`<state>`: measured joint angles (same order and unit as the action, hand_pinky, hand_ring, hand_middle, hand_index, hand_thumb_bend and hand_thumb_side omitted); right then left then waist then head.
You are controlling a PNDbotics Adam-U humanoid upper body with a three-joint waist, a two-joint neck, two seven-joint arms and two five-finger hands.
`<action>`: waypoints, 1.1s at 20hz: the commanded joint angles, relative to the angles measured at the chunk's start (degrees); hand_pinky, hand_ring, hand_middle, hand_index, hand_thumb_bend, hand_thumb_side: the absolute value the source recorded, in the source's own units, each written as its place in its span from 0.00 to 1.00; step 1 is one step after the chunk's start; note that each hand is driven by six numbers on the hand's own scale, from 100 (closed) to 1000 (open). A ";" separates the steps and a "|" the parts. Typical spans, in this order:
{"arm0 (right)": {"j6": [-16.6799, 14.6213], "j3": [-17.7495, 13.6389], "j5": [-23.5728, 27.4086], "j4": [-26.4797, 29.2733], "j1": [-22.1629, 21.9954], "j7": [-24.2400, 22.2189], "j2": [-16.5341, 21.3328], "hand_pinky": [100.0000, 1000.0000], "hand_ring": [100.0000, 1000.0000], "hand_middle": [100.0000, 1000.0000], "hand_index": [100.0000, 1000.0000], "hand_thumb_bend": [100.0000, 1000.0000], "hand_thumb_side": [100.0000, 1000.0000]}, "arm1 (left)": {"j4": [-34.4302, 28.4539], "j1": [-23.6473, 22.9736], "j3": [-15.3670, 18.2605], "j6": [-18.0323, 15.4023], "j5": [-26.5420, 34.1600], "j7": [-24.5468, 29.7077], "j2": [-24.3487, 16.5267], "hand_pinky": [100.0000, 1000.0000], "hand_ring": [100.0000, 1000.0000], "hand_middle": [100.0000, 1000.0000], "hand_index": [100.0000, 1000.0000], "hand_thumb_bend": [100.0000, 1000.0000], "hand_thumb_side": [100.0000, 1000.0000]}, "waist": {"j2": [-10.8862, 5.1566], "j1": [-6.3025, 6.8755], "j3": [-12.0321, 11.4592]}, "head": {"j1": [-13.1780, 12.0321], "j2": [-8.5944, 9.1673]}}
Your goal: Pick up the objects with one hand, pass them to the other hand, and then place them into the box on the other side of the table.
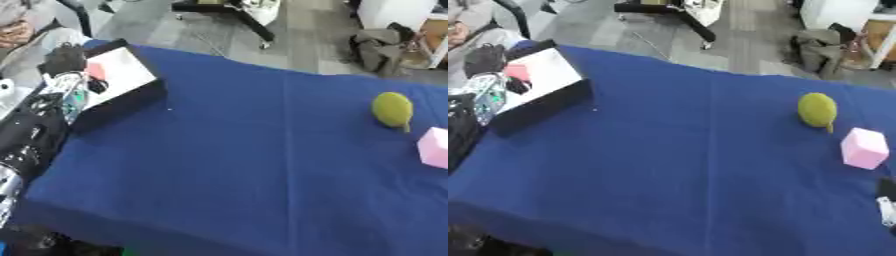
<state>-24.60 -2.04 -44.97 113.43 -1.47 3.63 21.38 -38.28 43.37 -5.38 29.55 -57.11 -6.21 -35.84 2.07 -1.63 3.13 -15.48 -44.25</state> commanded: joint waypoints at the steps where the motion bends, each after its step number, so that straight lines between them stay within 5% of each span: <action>1: -0.05 -0.48 0.53 1.16 0.58 -0.34 0.56 0.93 0.91 1.00 1.00 0.00 0.10 | -1.40 1.03 1.11 0.43 -1.76 1.33 -1.70 0.77 0.74 0.72 0.86 0.65 0.59 | -0.44 0.19 0.05 | -0.03 0.13; 6: 0.07 -0.48 0.61 1.16 0.62 -0.88 0.46 0.92 0.91 1.00 1.00 0.00 0.12 | -5.68 0.94 1.26 1.08 -0.63 -1.06 -1.99 0.81 0.77 0.75 0.87 0.75 0.72 | -0.40 0.24 -0.04 | 0.36 0.13; 12: 0.61 -1.00 1.17 1.16 0.36 -0.74 1.13 0.90 0.89 0.99 1.00 0.00 0.12 | -20.48 -1.06 0.46 0.48 7.93 -4.97 -3.01 0.83 0.75 0.71 0.86 0.63 0.58 | -0.50 0.37 -0.35 | 4.57 0.13; 16: 2.84 -1.92 4.54 1.16 0.13 -0.12 3.00 0.87 0.87 0.97 1.00 0.00 0.17 | -37.62 -3.14 -0.35 -1.68 20.64 -8.38 -3.28 0.83 0.73 0.66 0.85 0.48 0.52 | -0.67 0.58 -0.82 | 10.87 0.13; 19: 5.87 -2.86 8.98 1.16 -0.06 -0.30 6.51 0.87 0.88 0.99 1.00 0.00 0.24 | -52.15 -5.06 -1.29 -6.28 32.58 -9.10 -3.09 0.82 0.71 0.64 0.85 0.39 0.49 | -0.83 0.65 -1.46 | 17.68 0.13; 22: 8.37 -3.42 13.81 -0.20 0.49 -1.31 11.87 0.86 0.91 1.00 1.00 0.00 0.23 | -63.89 -7.20 -2.82 -12.13 46.15 -7.39 -1.83 0.78 0.66 0.62 0.84 0.26 0.57 | -0.83 0.57 -2.09 | 24.74 0.13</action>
<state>-17.29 -4.56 -33.18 112.86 -1.50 2.54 29.60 -96.77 35.53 -7.98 19.65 -15.98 -13.97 -36.74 1.83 -1.11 0.98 6.60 -44.25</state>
